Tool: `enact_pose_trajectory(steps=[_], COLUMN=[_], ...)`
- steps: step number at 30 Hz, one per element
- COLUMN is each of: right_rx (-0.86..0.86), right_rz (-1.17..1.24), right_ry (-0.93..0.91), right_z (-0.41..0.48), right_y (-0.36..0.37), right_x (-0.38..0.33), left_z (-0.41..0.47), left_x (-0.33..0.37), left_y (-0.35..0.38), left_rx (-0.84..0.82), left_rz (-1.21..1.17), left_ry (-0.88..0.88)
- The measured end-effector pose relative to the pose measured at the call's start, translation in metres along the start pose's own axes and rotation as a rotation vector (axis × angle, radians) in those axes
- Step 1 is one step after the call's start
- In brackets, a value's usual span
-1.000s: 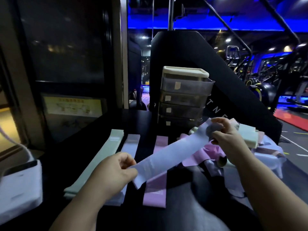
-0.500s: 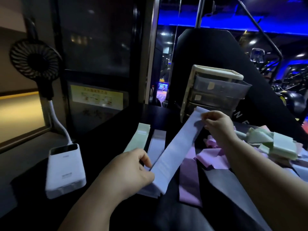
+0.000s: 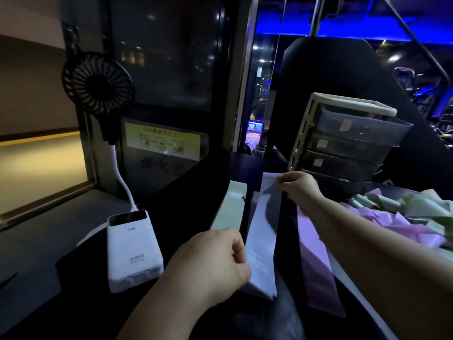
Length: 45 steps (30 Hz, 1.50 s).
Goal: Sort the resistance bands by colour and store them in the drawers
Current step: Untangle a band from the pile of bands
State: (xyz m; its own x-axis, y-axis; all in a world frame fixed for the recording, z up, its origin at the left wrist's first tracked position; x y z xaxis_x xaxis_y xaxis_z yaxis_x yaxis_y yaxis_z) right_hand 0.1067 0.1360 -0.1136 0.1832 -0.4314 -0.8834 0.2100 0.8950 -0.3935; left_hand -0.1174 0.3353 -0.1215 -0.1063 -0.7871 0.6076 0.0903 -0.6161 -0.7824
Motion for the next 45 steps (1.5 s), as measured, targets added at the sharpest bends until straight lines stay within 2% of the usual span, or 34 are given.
enact_pose_trajectory(steps=[20,37,45], right_rx=[-0.022,-0.094,-0.095], right_rz=[-0.459,-0.491,-0.521], right_ry=[-0.03,-0.027,-0.013], right_z=[0.013,0.01,0.004], right_y=[0.038,0.042,0.04], right_x=[0.022,0.024,0.021], left_z=[0.008,0.011,0.011], left_x=[-0.004,-0.008,-0.007], left_y=[0.01,0.019,0.02], left_rx=[-0.047,-0.082,-0.087], left_rz=[0.006,0.156,0.152], left_ry=[0.007,-0.015,-0.018])
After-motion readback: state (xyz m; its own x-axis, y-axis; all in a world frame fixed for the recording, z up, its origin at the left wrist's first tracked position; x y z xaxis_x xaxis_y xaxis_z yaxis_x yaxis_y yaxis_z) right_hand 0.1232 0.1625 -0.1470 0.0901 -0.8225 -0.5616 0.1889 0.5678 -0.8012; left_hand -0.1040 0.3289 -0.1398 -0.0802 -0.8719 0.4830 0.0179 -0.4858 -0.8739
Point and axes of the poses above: each hand's wrist, its own z-axis towards the middle knuckle, its own y-axis out of the palm, x = y × z, the point moved 8 cm from there along z, towards the middle knuckle
